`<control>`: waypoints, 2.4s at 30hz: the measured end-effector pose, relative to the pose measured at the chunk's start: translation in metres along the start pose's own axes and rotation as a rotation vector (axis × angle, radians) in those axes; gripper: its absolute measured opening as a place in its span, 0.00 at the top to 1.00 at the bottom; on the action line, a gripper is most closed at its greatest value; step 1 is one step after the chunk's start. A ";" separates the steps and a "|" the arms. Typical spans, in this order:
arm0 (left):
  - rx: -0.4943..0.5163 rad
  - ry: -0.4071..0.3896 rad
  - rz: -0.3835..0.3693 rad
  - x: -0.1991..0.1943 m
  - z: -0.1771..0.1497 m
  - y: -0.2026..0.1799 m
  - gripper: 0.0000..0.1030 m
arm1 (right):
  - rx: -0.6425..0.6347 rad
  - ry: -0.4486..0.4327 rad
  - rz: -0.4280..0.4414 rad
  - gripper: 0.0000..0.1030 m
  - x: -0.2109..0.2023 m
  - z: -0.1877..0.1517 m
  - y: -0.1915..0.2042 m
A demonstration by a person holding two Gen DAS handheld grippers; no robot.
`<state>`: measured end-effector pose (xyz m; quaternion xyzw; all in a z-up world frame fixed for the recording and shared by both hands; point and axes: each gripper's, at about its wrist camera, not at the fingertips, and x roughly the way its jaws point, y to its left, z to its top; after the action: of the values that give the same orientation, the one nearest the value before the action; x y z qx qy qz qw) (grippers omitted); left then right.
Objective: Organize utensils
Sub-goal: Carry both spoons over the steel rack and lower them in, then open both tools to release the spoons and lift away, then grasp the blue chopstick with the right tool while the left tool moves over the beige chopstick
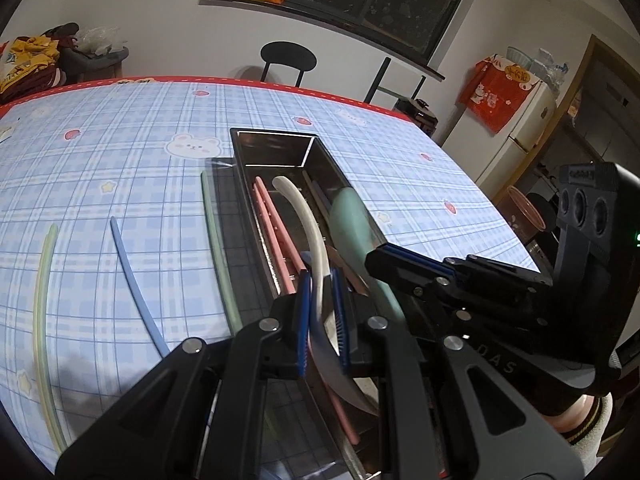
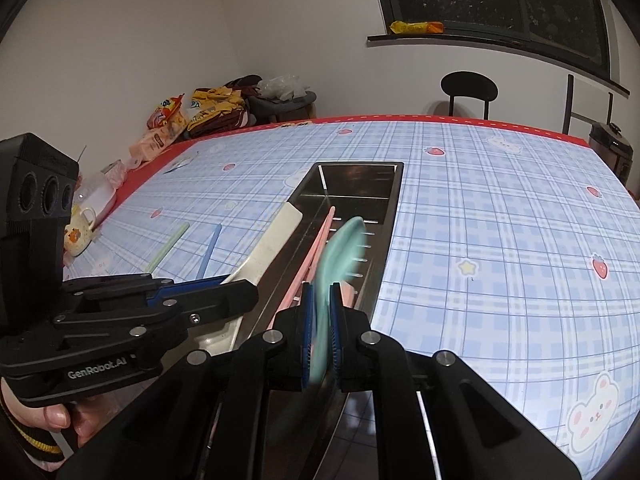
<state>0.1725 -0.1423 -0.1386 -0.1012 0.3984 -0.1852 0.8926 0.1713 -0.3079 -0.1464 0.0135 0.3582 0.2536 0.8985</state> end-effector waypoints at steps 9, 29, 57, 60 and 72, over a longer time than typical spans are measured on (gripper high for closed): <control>0.013 0.011 0.020 0.004 0.001 -0.001 0.87 | 0.044 -0.059 -0.007 0.82 -0.012 0.003 -0.007; 0.016 -0.151 0.214 -0.093 0.008 0.051 0.06 | 0.239 -0.131 -0.101 0.06 -0.029 0.001 -0.033; 0.026 -0.158 0.289 -0.150 -0.057 0.181 0.09 | -0.047 0.051 -0.109 0.28 0.005 -0.005 0.115; 0.004 -0.160 0.252 -0.151 -0.056 0.186 0.15 | -0.069 0.083 -0.095 0.51 0.017 -0.005 0.128; -0.009 -0.149 0.217 -0.149 -0.059 0.186 0.17 | -0.087 0.182 -0.165 0.76 0.061 -0.008 0.154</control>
<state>0.0833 0.0867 -0.1385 -0.0749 0.3404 -0.0777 0.9341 0.1347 -0.1466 -0.1594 -0.0783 0.4269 0.1941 0.8797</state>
